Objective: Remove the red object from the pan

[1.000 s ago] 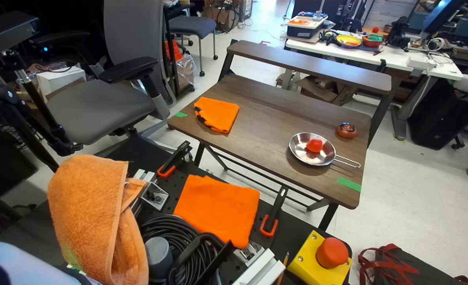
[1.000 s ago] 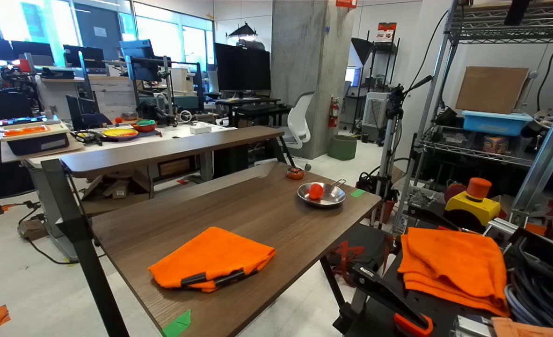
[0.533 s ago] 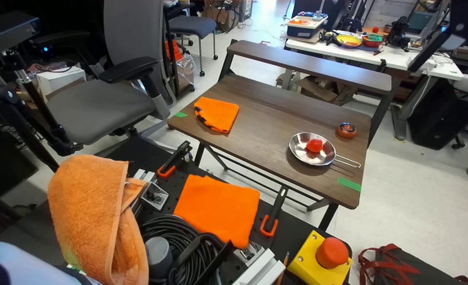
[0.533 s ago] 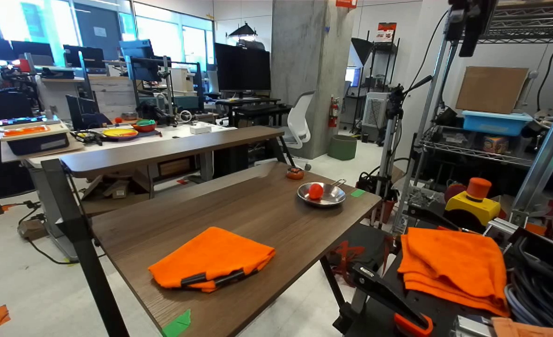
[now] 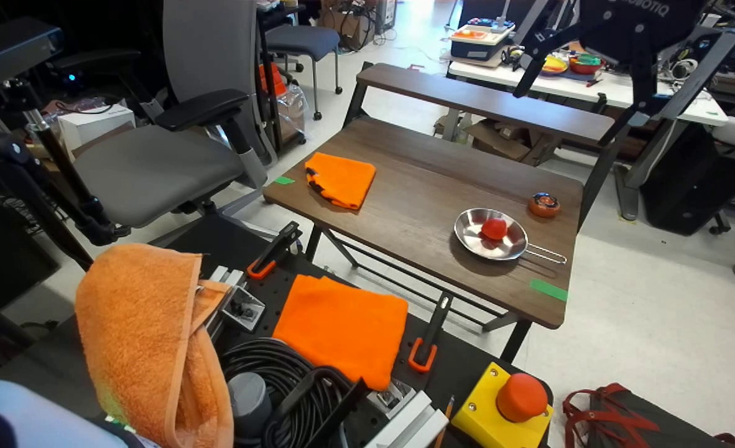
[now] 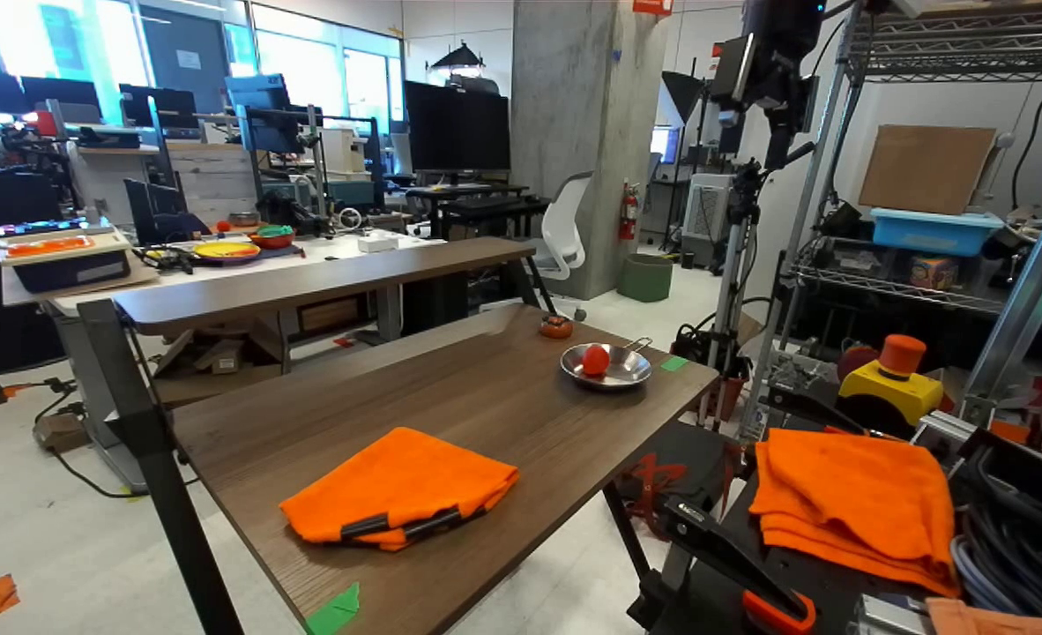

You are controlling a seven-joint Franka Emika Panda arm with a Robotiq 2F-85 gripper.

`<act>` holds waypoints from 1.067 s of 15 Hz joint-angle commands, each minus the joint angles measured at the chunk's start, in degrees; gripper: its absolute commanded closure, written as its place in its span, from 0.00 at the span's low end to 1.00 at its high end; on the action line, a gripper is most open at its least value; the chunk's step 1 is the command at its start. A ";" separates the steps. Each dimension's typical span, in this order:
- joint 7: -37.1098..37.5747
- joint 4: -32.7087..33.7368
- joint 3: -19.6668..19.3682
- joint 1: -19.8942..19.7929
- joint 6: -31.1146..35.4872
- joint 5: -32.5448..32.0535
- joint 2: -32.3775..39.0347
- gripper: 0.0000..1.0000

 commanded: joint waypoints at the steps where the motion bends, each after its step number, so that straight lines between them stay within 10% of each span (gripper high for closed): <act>1: 3.70 7.18 2.44 -1.22 0.81 2.14 8.72 0.00; 16: 16.75 20.18 8.02 -1.90 19.80 4.21 33.64 0.00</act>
